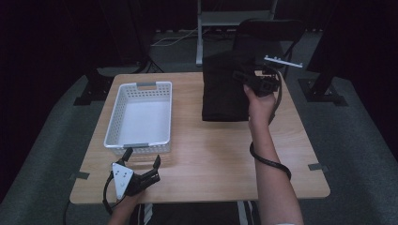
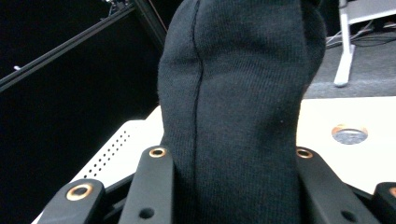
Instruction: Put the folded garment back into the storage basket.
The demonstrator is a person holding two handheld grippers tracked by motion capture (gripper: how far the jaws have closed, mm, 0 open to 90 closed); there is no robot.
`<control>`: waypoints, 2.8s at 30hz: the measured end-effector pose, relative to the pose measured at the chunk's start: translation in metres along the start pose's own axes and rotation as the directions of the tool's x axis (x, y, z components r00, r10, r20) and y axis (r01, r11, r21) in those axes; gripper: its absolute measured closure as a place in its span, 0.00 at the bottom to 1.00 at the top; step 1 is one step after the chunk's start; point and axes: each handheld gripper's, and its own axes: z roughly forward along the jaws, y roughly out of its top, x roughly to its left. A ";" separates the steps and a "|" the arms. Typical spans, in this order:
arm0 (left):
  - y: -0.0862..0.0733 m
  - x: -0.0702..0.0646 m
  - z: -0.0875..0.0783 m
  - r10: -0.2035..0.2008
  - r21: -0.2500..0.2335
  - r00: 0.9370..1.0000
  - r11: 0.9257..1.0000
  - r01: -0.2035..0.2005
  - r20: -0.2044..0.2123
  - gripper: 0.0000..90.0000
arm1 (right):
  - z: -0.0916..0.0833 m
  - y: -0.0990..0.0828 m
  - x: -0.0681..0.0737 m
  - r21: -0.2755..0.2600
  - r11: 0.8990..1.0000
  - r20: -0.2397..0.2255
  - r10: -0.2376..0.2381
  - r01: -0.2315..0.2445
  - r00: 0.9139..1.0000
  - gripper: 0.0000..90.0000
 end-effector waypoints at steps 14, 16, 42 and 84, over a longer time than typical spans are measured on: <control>0.000 0.000 0.000 -0.001 -0.002 1.000 1.000 0.001 -0.001 0.05 | 0.038 -0.001 0.035 0.005 1.000 -0.068 0.005 -0.005 0.998 0.76; 0.000 0.000 0.000 -0.001 -0.003 1.000 1.000 0.001 0.000 0.05 | 0.044 -0.002 0.040 0.008 1.000 -0.079 -0.002 0.003 0.997 0.76; 0.000 0.000 0.000 0.000 0.000 1.000 1.000 0.000 0.008 0.05 | 0.105 -0.018 0.095 0.058 0.998 -0.156 0.011 -0.002 0.988 0.76; 0.000 0.001 0.000 -0.001 -0.003 1.000 1.000 0.001 0.016 0.05 | 0.187 -0.043 0.173 0.118 0.993 -0.271 0.034 -0.002 0.962 0.76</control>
